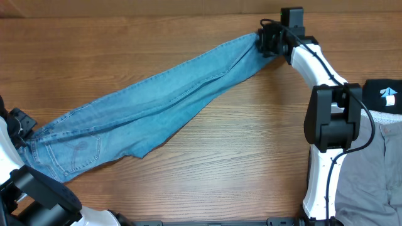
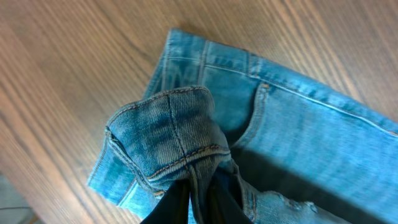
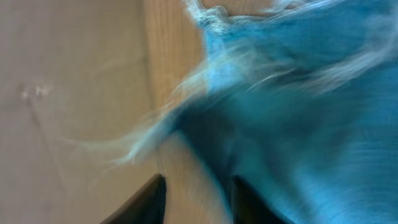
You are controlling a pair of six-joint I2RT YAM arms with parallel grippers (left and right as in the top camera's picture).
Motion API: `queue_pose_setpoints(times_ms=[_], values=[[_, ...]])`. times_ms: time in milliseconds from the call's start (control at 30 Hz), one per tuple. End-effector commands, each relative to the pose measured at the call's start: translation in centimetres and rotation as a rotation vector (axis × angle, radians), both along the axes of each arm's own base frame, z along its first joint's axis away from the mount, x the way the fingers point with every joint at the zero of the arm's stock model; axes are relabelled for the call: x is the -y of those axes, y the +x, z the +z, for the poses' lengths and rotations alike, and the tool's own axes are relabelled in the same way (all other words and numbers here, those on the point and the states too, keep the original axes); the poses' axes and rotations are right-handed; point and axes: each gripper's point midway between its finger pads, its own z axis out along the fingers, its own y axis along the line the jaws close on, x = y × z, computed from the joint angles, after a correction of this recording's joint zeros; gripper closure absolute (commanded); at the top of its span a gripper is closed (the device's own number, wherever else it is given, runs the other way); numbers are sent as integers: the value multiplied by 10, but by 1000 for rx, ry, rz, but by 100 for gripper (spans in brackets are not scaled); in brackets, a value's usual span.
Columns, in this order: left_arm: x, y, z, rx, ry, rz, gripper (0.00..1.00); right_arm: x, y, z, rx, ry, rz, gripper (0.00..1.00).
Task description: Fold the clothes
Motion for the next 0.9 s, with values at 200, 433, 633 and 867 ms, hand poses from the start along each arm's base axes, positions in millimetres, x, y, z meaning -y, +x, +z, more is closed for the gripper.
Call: queue_pose_setpoints(times_ms=[200,433,633,867], values=[[-12,3,9,4,64,16,43,61,-23,1,-4,-338,301,22],[-2,13,7,42,8,-57,43,95,-51,-5,-39,-515,549,32],[42,35,5,176,-210,-208,49,90,-55,-35,-73,-544,608,58],[63,40,7,222,-304,-279,48,64,-59,-70,-97,-526,690,37]])
